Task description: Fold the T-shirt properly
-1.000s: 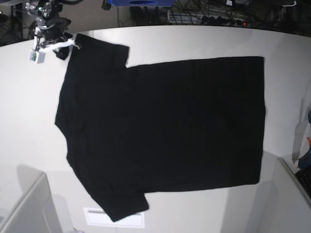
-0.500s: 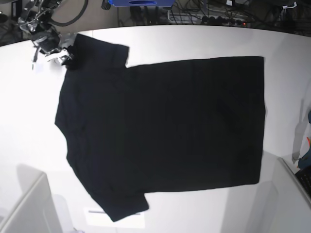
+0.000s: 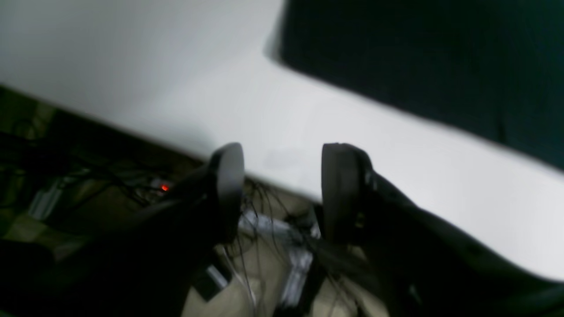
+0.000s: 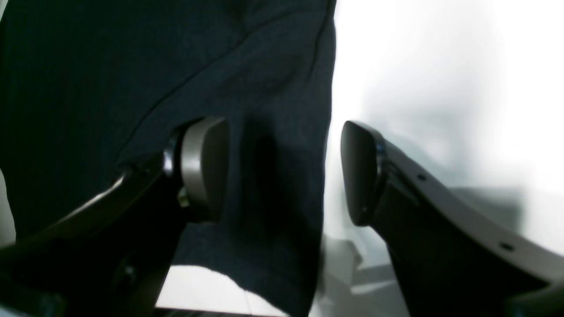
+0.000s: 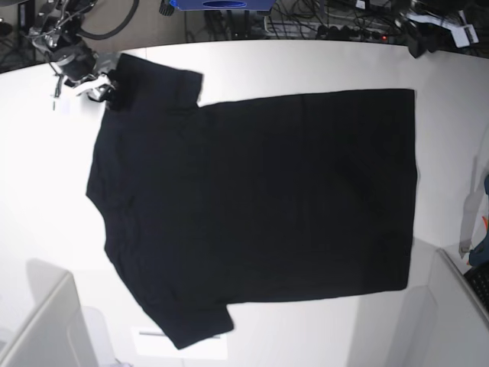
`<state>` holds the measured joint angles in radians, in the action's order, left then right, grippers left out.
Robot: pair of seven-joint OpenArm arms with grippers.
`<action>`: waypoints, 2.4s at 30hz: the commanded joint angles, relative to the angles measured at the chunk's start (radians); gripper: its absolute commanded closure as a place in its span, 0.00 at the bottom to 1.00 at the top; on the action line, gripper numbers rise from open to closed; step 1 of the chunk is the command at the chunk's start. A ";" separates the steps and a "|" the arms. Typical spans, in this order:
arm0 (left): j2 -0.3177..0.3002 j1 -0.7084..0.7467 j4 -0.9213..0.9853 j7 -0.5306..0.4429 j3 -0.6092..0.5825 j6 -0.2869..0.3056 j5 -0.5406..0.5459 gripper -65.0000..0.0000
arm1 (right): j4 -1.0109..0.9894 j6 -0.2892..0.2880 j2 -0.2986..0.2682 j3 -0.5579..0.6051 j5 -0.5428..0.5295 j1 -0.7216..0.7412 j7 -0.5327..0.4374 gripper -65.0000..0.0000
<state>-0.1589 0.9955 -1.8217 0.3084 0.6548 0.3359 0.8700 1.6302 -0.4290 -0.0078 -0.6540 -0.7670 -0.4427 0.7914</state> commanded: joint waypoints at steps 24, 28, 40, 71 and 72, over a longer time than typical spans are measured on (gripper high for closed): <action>0.074 -0.407 0.149 0.489 0.389 0.217 -0.130 0.57 | 0.000 0.003 -0.002 0.078 0.027 -0.026 0.041 0.82; 0.072 -0.432 0.164 0.490 0.389 0.217 -0.131 0.57 | 0.000 0.005 -0.002 0.081 0.025 -0.021 0.047 1.00; 0.077 -0.527 0.214 0.495 0.260 0.193 -0.131 0.55 | 0.000 0.005 -0.002 0.082 0.027 -0.018 0.049 1.00; 0.069 -0.541 0.300 0.492 0.178 0.130 -0.130 1.00 | -0.038 0.005 -0.002 0.078 0.022 -0.035 0.039 1.00; 0.069 -0.527 0.279 0.490 0.178 0.130 -0.130 1.00 | -0.037 0.005 -0.002 0.076 0.022 -0.043 0.039 1.00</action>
<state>-0.0818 0.4549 -1.5341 0.7769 0.8276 0.4767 0.7643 1.5909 -0.4358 -0.0051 -0.5724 -0.7975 -0.4671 0.7891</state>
